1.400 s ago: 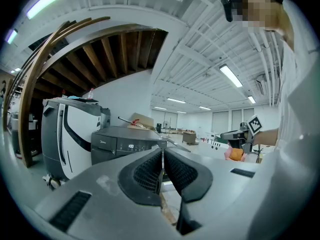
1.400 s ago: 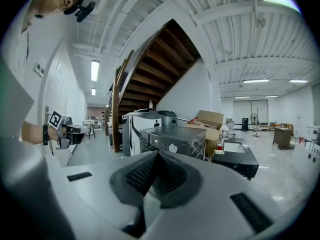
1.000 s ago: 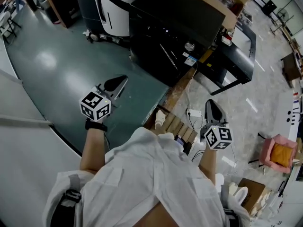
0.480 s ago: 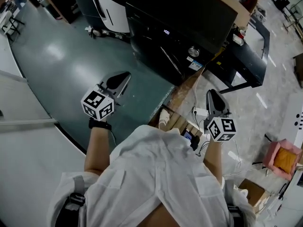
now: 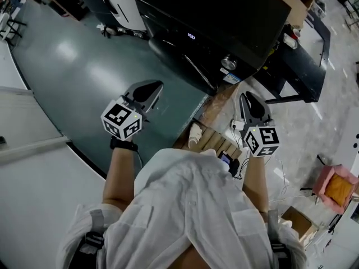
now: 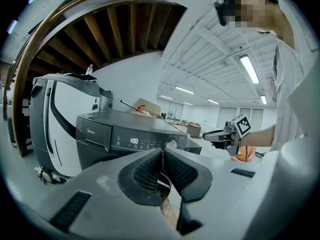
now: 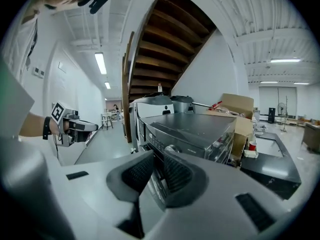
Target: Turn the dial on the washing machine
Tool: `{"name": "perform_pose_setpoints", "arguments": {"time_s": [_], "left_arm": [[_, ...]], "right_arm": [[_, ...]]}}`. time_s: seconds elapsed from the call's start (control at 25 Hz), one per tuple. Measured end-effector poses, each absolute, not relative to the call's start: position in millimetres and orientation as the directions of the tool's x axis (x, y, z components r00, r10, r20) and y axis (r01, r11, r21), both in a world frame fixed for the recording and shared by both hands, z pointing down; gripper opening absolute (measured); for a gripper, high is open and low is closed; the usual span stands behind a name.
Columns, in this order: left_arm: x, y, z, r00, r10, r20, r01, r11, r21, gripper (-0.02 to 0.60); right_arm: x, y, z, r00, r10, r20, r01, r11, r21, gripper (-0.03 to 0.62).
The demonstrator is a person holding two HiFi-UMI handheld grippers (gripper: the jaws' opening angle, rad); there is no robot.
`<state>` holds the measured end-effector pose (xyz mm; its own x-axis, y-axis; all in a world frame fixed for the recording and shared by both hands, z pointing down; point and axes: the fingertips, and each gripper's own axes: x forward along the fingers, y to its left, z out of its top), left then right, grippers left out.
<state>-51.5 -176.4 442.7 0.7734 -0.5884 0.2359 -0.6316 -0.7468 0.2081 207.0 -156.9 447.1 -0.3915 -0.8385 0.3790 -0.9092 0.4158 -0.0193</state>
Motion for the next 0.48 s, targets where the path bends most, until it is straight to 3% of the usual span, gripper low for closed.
{"name": "perform_pose_setpoints", "arguments": {"time_s": [0.28,0.48], "left_arm": [[-34.0,-203.8,443.2,0.779,-0.574,0.252,-0.623,-0.755,0.206,0.017],[-26.6,-214.8,450.8,0.778,-0.573,0.260,-0.625,-0.750,0.217,0.017]], "right_arm": [[193.7,-204.1,456.4,-0.436,-0.802,0.408,-0.873,0.487,0.025,0.074],[169.0,-233.9,469.0,-0.476,-0.751,0.457,-0.811,0.576,0.102,0.143]]}}
